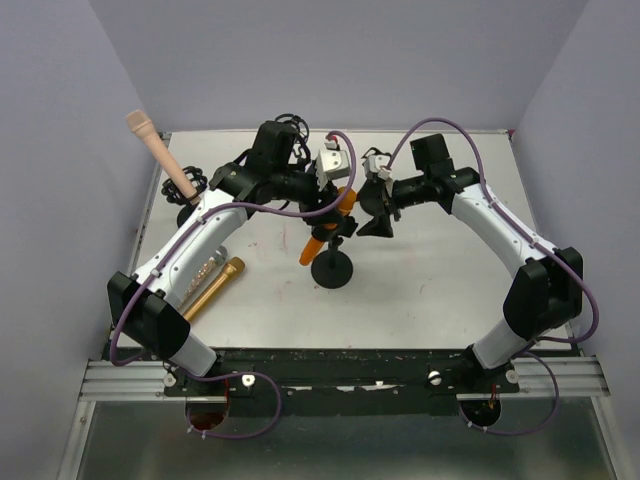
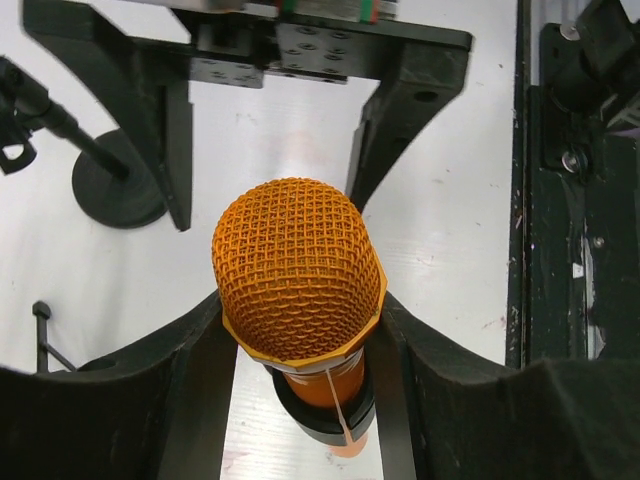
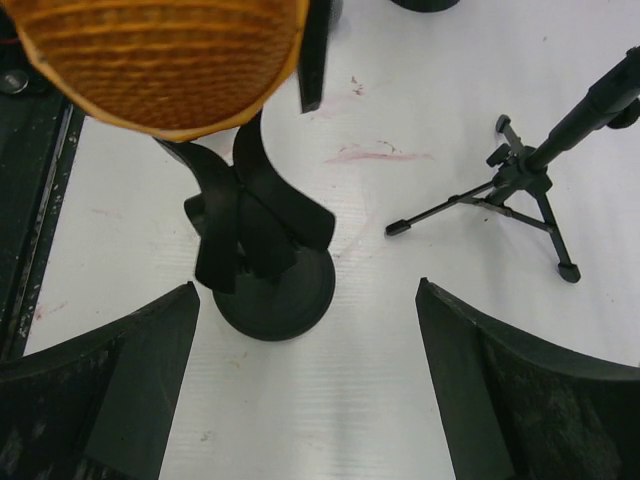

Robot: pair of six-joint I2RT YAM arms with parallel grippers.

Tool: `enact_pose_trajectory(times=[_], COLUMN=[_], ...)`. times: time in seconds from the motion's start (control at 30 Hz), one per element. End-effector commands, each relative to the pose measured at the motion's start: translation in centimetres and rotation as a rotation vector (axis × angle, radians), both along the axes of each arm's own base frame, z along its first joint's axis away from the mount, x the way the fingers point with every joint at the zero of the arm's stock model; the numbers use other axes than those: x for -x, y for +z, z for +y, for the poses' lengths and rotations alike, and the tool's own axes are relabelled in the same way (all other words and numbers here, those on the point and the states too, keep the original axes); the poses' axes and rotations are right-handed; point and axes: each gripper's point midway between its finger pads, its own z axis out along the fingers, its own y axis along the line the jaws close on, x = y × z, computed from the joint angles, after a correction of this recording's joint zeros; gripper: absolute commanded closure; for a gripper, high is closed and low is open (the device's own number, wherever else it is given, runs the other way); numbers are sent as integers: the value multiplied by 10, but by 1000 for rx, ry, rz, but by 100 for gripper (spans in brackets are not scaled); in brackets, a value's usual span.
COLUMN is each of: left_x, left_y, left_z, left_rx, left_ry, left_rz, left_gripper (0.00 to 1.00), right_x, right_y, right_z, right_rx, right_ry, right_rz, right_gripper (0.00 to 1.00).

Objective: Remove the microphone from the stand

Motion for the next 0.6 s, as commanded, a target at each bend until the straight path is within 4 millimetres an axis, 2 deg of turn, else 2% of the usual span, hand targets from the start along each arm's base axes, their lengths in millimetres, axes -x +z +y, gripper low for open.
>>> enact_pose_trajectory(times=[0.0,0.23,0.57], left_x=[27,20,8], left_y=[15,11,15], left_z=[1,-1,-8], left_rx=[60,53,87], left_ry=[-226,-291,-255], left_rz=[-129,-226,-253], left_gripper=[91,95,99], right_x=[3,15,21], right_y=[16,12,9], right_z=[11,19,27], right_rx=[-62,-49,-78], right_ry=[37,74,111], right_rz=[-9,20,61], right_gripper=[3,3,20])
